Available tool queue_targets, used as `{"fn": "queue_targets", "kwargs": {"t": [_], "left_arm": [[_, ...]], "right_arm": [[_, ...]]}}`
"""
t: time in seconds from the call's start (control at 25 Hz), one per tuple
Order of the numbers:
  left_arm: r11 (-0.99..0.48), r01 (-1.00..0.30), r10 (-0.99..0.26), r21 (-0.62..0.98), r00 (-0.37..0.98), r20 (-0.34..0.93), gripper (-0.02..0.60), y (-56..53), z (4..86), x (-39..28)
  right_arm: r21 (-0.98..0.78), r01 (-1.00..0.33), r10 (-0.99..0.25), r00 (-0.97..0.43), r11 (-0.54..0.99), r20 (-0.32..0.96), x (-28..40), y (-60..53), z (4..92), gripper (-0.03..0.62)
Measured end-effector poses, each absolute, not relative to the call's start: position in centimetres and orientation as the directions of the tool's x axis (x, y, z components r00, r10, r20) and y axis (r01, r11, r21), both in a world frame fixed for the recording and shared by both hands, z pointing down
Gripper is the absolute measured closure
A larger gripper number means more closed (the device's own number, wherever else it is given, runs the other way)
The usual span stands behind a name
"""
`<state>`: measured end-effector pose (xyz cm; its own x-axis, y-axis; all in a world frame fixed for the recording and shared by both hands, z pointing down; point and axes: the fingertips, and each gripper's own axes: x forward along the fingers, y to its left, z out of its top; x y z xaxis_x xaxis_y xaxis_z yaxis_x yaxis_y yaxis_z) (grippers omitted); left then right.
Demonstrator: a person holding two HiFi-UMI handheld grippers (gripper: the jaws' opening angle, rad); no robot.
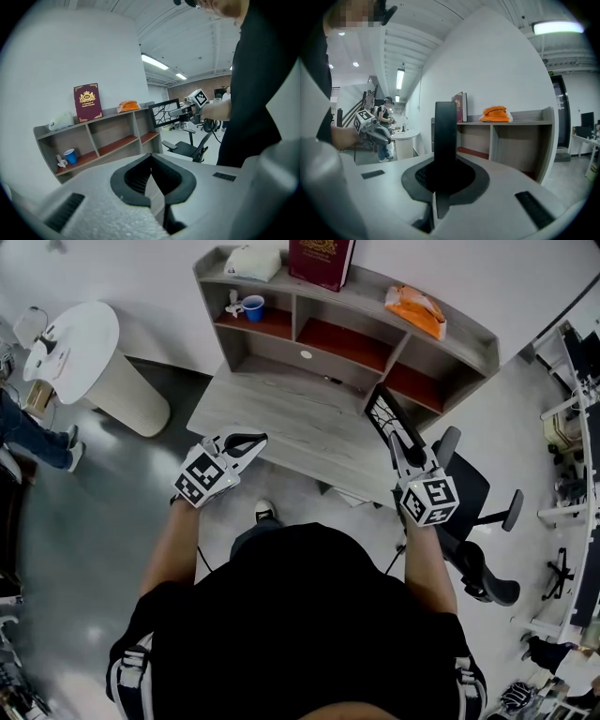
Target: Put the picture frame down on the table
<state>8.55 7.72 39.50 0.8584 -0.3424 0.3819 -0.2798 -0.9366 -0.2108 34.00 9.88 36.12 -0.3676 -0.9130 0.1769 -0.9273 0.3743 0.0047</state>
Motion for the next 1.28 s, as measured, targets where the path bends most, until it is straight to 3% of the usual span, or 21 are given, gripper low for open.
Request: {"fn": "queue_targets", "kwargs": {"t": [0.92, 1.28], "left_arm": [[-0.971, -0.167, -0.222, -0.169, 0.889, 0.4, 0.565, -7.3, 43.0, 3.7], [-0.967, -0.22, -0.254, -0.132, 0.892, 0.374, 0.565, -14.2, 43.5, -1.0]], "right_arm": [[-0.059, -0.943, -0.908, -0.331, 0.327, 0.256, 26.7, -2.8, 39.8, 0.579], [-0.048, -0.938, -0.886, -0.34, 0.343, 0.315, 22.4, -7.3, 40.2, 0.578]]}}
